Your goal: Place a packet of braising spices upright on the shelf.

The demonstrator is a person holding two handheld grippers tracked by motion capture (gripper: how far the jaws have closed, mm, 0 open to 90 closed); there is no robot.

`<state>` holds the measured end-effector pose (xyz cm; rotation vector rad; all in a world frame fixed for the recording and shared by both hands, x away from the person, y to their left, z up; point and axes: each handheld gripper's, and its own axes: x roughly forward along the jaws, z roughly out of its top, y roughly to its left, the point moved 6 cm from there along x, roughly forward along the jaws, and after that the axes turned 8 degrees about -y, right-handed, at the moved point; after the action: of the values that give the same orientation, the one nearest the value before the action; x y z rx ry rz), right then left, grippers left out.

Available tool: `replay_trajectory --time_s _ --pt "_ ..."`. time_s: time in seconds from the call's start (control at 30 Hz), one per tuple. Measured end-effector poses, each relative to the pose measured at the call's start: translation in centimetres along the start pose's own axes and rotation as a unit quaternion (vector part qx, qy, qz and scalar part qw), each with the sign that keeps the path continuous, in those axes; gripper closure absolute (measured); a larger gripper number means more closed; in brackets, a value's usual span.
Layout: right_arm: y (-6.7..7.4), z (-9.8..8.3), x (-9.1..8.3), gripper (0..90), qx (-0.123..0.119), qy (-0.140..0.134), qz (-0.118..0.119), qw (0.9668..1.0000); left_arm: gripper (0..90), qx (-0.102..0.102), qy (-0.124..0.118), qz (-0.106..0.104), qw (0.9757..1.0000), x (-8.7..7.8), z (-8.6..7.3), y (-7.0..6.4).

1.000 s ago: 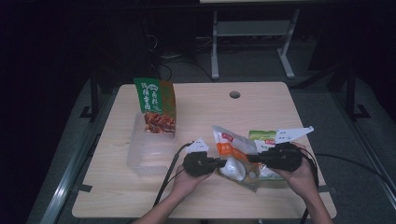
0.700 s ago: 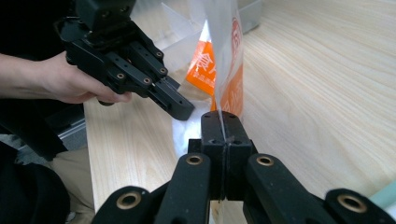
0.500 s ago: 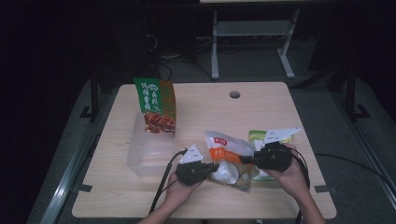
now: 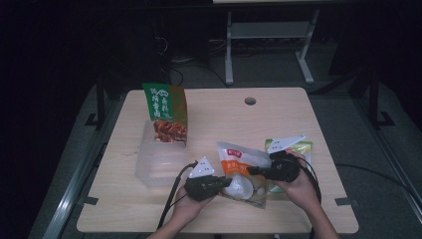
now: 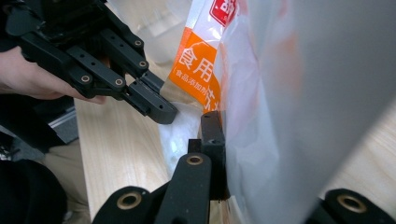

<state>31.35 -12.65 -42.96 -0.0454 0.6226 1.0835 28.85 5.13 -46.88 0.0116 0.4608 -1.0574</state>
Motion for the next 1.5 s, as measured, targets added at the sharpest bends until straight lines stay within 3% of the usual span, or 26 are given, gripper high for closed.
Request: replay_trajectory --time_s 0.2,0.53,1.03,1.5 --pt "0.7 0.3 -0.3 89.6 -0.012 -0.012 0.002 0.9999 73.1 -0.01 -0.001 0.004 0.9999 -0.9 -0.2 0.3" --pt "1.5 1.4 -0.8 89.7 -0.029 -0.026 -0.009 0.9992 69.4 -0.005 0.005 0.003 1.0 -1.8 -0.8 0.1" --pt "1.6 4.2 -0.5 89.8 -0.041 -0.025 -0.017 0.9987 62.4 0.034 0.01 -0.009 0.9993 -3.4 -0.7 -1.0" --pt "1.5 7.0 -0.2 89.8 -0.04 -0.036 -0.012 0.9985 57.4 0.039 0.009 -0.019 0.999 -3.7 -0.7 -1.4"
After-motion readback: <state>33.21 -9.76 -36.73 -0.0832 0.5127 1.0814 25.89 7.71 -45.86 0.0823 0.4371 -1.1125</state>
